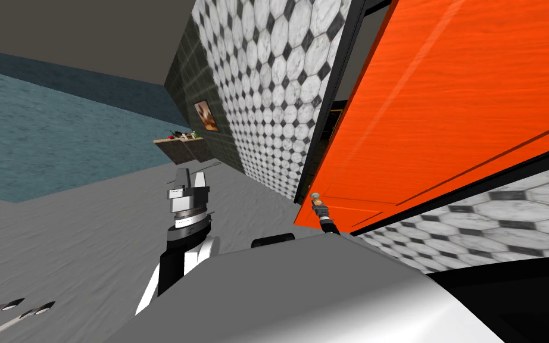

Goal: Pull the door open

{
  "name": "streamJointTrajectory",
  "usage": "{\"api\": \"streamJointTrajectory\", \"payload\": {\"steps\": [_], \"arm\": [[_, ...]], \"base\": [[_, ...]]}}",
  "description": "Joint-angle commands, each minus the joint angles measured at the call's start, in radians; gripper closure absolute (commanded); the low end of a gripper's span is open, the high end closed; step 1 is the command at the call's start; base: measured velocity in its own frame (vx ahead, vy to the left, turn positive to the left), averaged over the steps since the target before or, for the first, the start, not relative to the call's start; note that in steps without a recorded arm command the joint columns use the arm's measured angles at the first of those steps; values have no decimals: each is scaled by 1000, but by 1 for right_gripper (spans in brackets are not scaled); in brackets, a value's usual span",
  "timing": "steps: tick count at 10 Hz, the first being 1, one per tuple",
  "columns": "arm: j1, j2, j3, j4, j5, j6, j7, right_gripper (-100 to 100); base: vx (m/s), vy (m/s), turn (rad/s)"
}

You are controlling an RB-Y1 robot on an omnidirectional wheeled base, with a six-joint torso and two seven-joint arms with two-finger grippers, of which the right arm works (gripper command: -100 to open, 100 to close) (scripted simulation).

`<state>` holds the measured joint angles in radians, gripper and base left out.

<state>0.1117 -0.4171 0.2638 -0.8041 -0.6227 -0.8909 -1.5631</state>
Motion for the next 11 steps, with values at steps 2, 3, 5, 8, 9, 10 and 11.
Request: {"api": "streamJointTrajectory", "payload": {"steps": [2,3,5,8,9,10,11], "arm": [[19,-25,33,-14,15,-19,-35,100],[14,-19,27,-8,12,-12,-26,100],[32,-38,54,-10,25,-34,-53,100],[53,-67,87,-15,41,-69,-88,100],[60,-77,98,-16,46,-81,-100,100],[67,-86,108,-18,51,-92,-111,100],[74,-97,120,-19,57,-105,-124,100]], "base": [[-269,-23,87],[-103,-8,18],[-169,-22,100],[-192,-43,94],[-188,-59,119],[-188,-69,106],[-218,-33,113]]}}
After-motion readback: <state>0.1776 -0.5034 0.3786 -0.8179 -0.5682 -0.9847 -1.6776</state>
